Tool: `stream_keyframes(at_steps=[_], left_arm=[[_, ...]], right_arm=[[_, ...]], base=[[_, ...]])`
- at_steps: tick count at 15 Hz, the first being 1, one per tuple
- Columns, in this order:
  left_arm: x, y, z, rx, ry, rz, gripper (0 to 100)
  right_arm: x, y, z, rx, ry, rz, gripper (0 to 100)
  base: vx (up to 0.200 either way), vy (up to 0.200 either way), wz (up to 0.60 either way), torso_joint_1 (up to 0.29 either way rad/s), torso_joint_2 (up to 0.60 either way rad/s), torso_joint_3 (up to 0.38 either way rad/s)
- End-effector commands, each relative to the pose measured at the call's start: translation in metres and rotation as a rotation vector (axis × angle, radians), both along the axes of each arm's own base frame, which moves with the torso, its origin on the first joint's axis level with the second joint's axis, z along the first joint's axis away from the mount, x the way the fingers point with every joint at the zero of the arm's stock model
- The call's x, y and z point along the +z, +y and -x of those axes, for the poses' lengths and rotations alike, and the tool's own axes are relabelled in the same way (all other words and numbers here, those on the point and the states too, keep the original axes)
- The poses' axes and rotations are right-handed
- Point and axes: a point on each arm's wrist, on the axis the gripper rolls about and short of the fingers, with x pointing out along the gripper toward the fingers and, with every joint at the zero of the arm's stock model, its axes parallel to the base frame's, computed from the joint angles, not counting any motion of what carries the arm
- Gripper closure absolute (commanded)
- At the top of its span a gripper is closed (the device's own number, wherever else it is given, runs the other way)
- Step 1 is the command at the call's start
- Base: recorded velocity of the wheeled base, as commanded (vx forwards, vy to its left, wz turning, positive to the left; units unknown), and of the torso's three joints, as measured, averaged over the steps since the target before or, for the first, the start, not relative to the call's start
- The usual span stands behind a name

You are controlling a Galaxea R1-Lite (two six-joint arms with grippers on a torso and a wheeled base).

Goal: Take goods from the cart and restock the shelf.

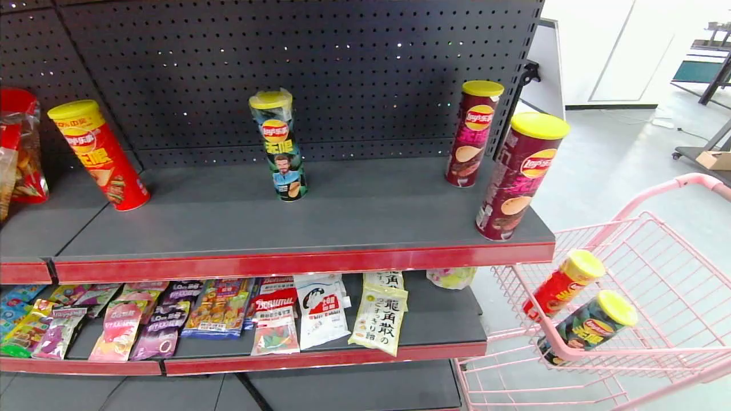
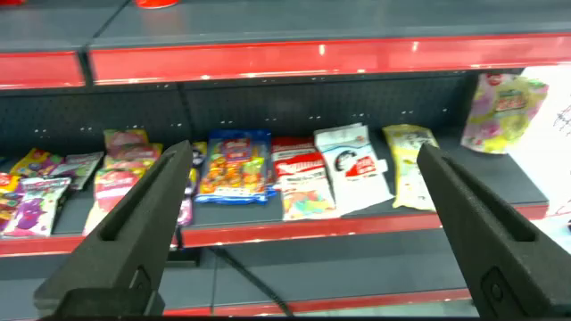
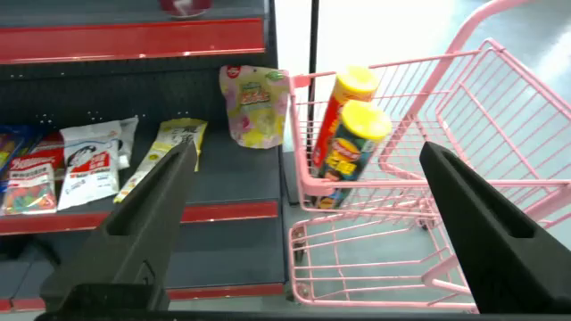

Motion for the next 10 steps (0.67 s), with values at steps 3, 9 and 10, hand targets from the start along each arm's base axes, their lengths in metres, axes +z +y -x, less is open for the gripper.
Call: stream_keyframes(at_steps=[3, 9, 10], left_arm=[[0.0, 0.0, -0.0001, 0.0, 0.001, 0.0, 0], [0.0, 0.0, -0.0001, 0.0, 0.001, 0.0, 0], [0.0, 0.0, -0.0001, -0.001, 0.001, 0.0, 0]], right_arm=[[0.0, 0.0, 0.0, 0.002, 0.0, 0.0, 0], [0.0, 0.0, 0.0, 0.0, 0.0, -0.003, 0], [0.0, 0.0, 0.0, 0.0, 0.0, -0.003, 0]], base=[[0.0, -0.067, 0.0, 0.001, 0.0, 0.002], [0.0, 0.0, -0.6, 0.004, 0.0, 0.0], [0.0, 0.0, -0.6, 0.007, 0.0, 0.002]])
